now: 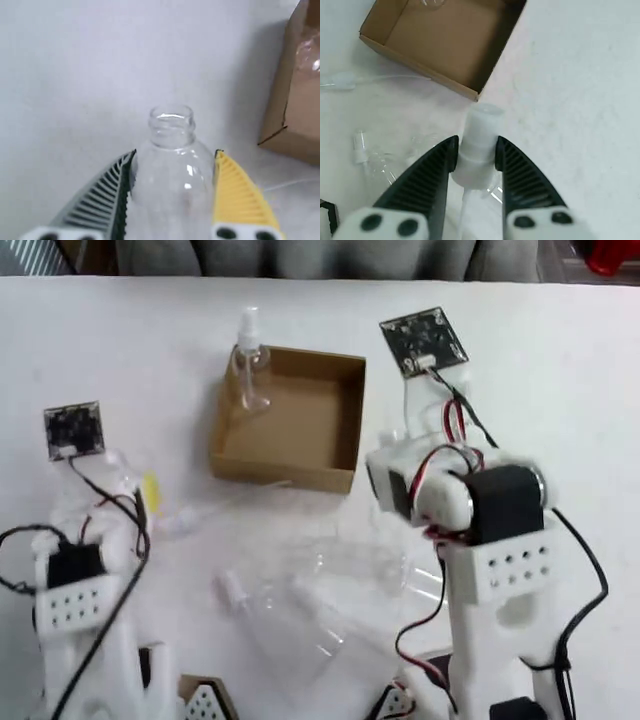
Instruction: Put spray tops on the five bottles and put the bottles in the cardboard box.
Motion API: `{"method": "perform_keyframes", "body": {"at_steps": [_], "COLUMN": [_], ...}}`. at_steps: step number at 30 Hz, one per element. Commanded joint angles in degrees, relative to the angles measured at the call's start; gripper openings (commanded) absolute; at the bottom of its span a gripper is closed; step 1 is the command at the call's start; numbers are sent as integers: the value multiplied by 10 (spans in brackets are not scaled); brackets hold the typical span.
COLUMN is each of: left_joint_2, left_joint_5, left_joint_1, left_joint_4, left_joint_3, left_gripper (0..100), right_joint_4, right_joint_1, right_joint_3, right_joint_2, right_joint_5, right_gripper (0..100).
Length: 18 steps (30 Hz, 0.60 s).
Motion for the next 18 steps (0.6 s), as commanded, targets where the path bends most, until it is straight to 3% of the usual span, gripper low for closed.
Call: {"method": "perform_keyframes", "body": {"at_steps": [1, 9, 18], "left_joint_2": [-132, -322, -401], "left_joint_5": [13, 13, 14], "left_joint_1": [41, 127, 262], "left_joint_4": [42, 85, 41], "left_joint_3": [-12, -12, -12], "left_gripper": [21, 22, 23], "right_joint_4": [13, -15, -225], "right_joint_1": [-34, -44, -38], "right_joint_3": [-6, 66, 171], "right_joint_2": [-35, -214, -375], "right_joint_5": [8, 3, 3], "right_gripper": [16, 16, 16]}}
